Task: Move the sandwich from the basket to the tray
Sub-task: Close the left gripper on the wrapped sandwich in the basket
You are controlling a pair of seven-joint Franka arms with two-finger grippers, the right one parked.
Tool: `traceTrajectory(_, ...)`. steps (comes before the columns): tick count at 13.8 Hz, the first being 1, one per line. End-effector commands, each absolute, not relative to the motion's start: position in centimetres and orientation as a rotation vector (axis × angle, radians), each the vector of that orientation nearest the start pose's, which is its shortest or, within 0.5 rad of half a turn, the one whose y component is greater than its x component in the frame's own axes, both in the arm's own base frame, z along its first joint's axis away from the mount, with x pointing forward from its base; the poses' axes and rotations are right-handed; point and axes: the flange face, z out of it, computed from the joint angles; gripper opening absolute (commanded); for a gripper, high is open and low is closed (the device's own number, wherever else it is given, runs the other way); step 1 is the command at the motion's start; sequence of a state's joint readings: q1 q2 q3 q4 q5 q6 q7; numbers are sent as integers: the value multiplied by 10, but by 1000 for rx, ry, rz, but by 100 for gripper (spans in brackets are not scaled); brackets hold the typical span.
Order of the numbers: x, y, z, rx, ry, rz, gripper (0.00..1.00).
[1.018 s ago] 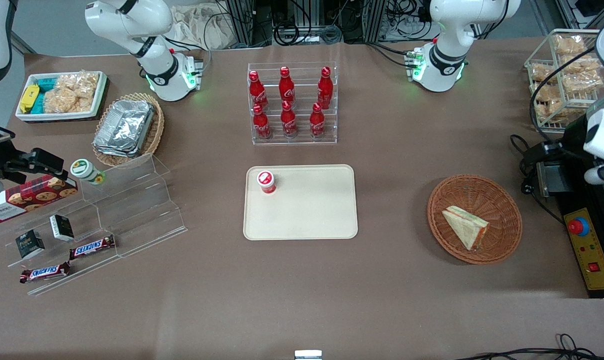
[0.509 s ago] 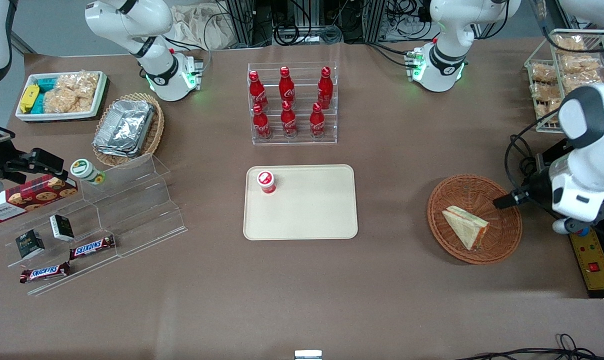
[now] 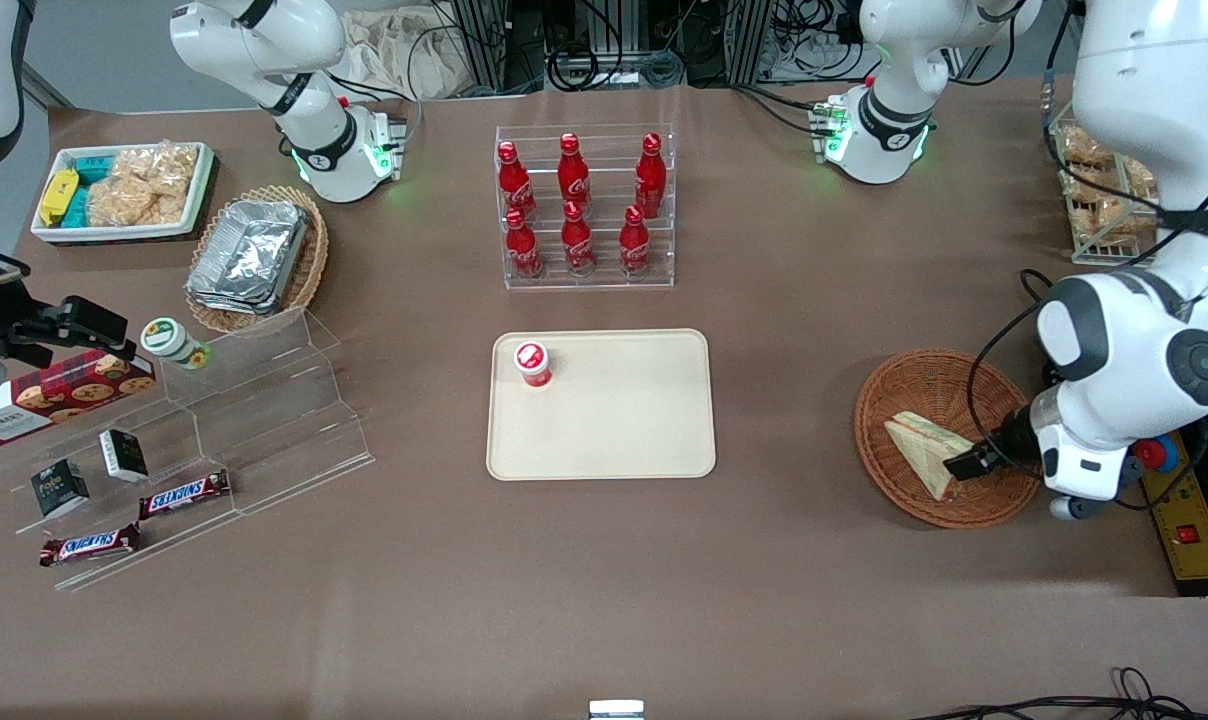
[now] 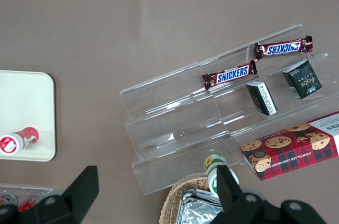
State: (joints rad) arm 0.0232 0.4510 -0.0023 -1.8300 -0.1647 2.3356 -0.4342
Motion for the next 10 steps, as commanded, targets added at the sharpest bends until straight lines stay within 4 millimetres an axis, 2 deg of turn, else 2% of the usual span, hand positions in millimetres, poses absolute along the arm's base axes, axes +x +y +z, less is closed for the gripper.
traceTrajectory(1, 653, 7, 277, -3151, -979, -71, 100)
traceTrajectory(4, 650, 6, 266, -3147, -975, -55, 98)
traceTrajectory(5, 648, 6, 264, -3146, -968, -48, 88)
traceTrajectory(8, 646, 6, 266, -3144, -959, -42, 36)
traceTrajectory(10, 647, 4, 274, -3151, -944, -54, 14)
